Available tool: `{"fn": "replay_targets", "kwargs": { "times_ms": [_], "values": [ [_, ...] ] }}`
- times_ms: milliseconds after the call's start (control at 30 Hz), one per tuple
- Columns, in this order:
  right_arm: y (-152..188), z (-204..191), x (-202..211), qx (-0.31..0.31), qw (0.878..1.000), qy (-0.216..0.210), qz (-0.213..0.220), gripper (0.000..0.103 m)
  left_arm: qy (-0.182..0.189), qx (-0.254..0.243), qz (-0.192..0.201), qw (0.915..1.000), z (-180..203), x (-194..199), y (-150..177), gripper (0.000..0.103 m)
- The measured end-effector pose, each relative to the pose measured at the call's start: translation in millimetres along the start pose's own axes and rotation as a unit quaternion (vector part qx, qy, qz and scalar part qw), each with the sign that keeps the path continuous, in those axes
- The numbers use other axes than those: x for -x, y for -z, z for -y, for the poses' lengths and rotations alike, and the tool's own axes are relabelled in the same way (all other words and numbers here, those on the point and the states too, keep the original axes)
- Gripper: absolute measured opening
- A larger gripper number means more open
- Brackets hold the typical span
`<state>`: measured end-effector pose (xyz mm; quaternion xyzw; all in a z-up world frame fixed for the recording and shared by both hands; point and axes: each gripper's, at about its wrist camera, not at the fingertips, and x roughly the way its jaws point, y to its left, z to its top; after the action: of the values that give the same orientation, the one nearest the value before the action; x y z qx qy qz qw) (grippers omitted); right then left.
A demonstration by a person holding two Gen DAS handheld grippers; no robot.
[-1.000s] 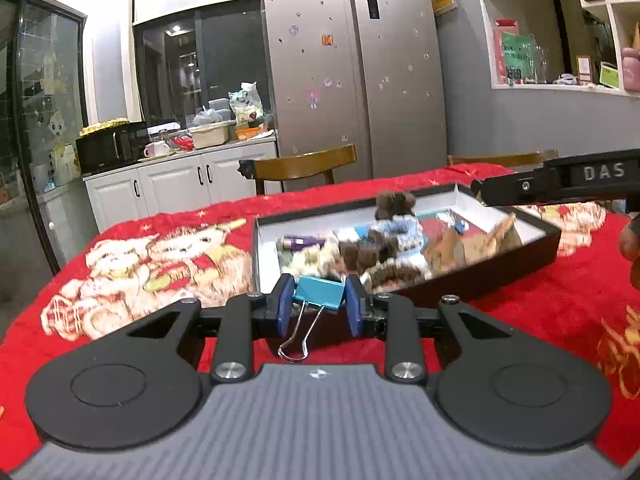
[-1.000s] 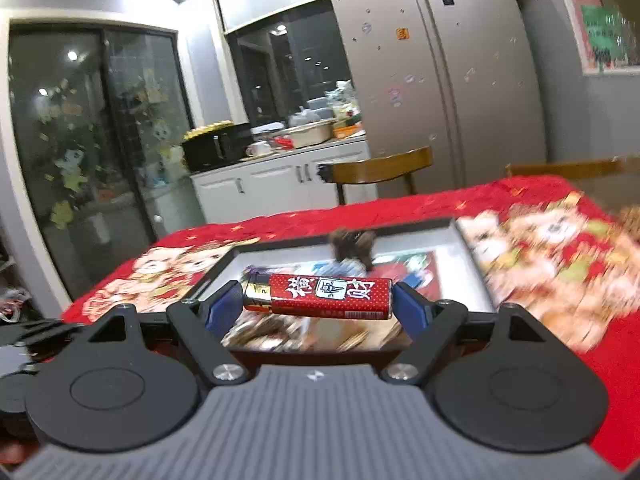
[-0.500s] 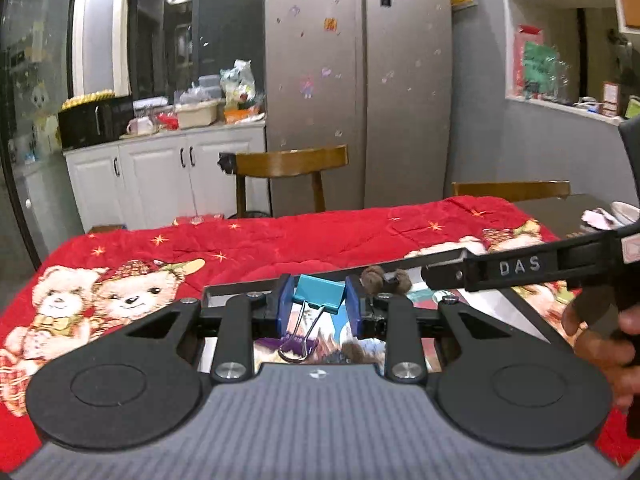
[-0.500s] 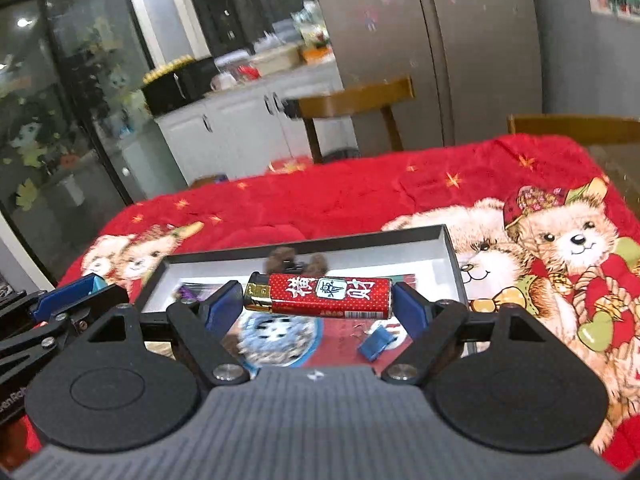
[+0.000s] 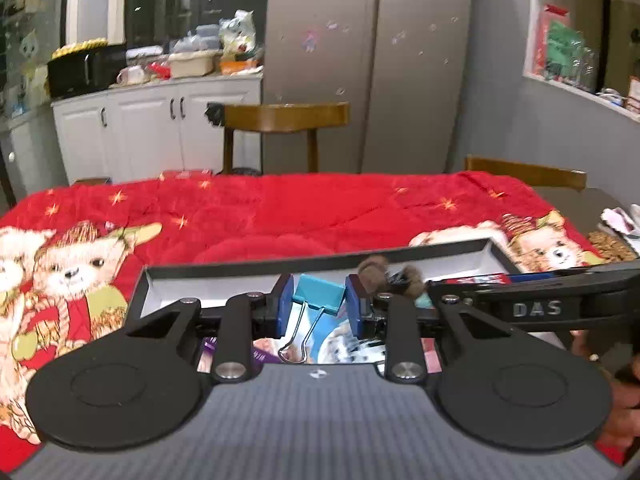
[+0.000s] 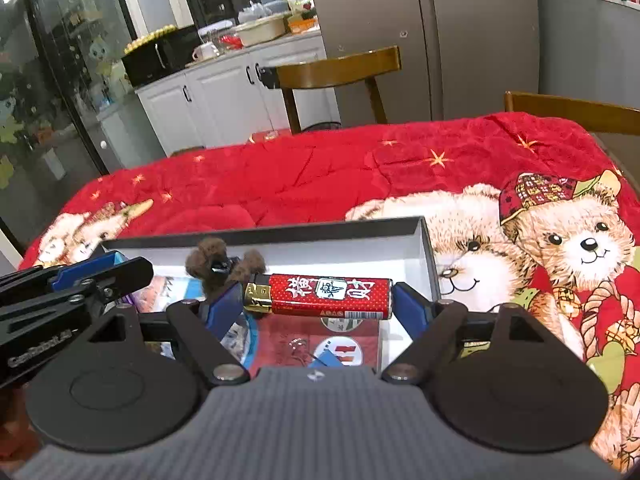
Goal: Organize objects
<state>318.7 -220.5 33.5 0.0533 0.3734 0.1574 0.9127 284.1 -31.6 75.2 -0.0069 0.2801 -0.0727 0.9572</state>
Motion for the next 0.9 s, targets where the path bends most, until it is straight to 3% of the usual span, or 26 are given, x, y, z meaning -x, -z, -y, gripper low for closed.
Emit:
{"fn": "replay_targets", "kwargs": {
  "times_ms": [100,200,300,733,900],
  "values": [
    [0,-2,2,0.0,1.0,0.0,0.001,0.081,-0.011,0.01,-0.013,0.9998,-8,-12,4,0.033],
    [1,-3,-1,-0.001,1.0,0.0,-0.008,0.082,0.01,0.043,-0.035,0.9984,-23,-20,6,0.033],
    [3,-4,-5,-0.01,1.0,0.005,-0.014,0.082,0.007,0.046,-0.042,0.998,-25,-23,8,0.033],
    [4,-4,-7,-0.011,1.0,0.0,-0.01,0.083,0.0,0.018,-0.026,0.9995,-14,-18,9,0.033],
    [3,-7,-4,0.004,1.0,-0.003,-0.011,0.088,0.002,0.0,-0.008,1.0,-9,-7,8,0.036]
  ]
}}
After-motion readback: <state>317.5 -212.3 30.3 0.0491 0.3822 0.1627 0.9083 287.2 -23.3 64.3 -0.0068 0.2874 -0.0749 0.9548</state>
